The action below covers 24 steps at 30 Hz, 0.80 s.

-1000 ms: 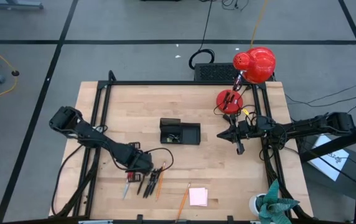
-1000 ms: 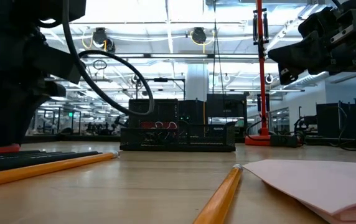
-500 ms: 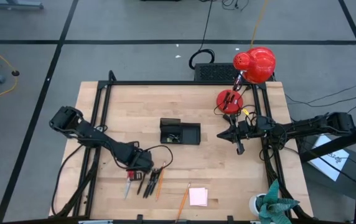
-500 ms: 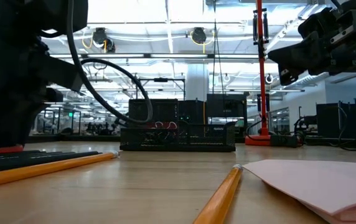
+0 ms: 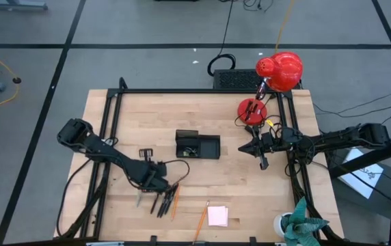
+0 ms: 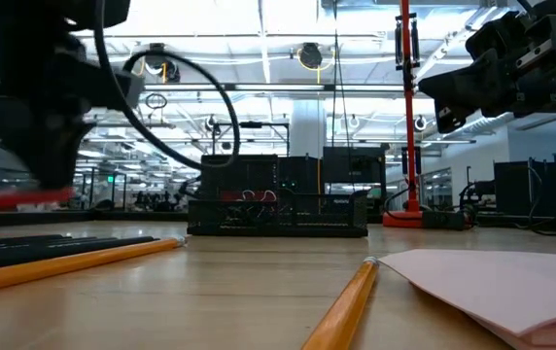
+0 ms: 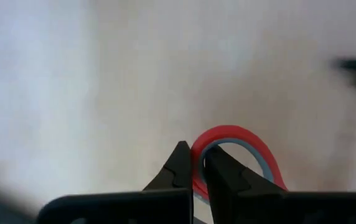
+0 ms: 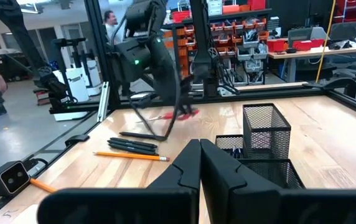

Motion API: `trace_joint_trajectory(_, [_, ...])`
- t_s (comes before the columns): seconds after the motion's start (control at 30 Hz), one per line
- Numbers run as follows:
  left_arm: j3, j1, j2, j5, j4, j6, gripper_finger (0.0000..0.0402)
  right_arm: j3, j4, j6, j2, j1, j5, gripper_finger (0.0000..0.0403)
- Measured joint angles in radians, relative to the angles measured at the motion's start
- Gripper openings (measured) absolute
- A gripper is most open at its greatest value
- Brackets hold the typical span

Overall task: Pick and place office supplies into organizer
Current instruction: Put the scissors into the desk organizer

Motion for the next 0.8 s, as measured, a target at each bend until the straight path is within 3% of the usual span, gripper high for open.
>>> trace_joint_trajectory(0.23, [0.177,0.024,-0.001,-0.229,-0.188,0.016,0.0013,0.0,0.003,0.0,0.0,0.0,0.0,0.0])
trace_joint_trajectory(0.47, [0.375,0.081,-0.003,-0.652,-0.235,0.042,0.0011,0.0,0.007,0.0,0.0,0.0,0.0,0.0])
trace_joint_trajectory(0.6, [0.434,0.137,-0.003,-0.852,-0.111,0.211,0.0011,0.0,0.007,0.0,0.0,0.0,0.0,0.0])
trace_joint_trajectory(0.8, [0.455,0.242,-0.004,-1.024,0.254,0.644,0.0011,0.0,0.007,0.0,0.0,0.0,0.0,0.0])
